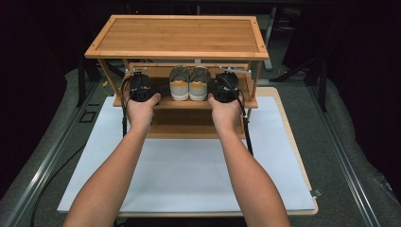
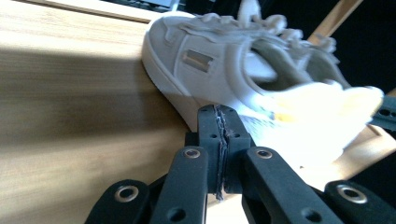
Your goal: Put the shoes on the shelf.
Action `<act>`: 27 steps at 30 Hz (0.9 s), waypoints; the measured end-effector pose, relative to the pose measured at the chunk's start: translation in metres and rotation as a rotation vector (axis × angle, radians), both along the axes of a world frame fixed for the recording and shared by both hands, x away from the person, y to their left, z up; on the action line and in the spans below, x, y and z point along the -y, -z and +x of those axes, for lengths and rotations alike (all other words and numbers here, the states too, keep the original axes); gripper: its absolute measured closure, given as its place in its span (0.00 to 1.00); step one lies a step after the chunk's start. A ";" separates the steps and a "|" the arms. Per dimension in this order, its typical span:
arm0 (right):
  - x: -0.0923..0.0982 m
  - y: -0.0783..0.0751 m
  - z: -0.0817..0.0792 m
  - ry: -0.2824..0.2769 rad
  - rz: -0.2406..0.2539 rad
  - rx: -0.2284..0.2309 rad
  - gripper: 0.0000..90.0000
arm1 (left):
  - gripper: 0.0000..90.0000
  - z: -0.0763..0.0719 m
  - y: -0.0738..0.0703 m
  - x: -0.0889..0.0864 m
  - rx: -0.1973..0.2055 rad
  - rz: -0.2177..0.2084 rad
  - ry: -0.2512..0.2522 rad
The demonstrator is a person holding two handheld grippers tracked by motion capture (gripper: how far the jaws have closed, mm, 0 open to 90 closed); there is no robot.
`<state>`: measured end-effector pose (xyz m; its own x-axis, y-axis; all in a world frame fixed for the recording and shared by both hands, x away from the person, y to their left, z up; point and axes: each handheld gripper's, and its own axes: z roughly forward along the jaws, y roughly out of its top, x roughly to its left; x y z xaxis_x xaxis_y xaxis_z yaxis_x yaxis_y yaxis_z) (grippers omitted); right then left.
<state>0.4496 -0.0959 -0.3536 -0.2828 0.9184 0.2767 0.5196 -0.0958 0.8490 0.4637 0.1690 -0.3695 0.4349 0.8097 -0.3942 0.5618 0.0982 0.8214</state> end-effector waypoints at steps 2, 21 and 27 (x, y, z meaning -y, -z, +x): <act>0.000 -0.002 -0.009 -0.011 -0.006 0.022 1.00 | 0.99 -0.005 -0.001 -0.002 0.002 -0.019 0.005; 0.007 0.011 -0.066 -0.123 -0.037 0.081 1.00 | 0.98 -0.067 0.007 -0.015 0.095 0.012 0.136; 0.014 0.031 -0.091 -0.150 -0.012 0.079 1.00 | 0.94 -0.090 0.029 -0.025 0.075 0.038 0.185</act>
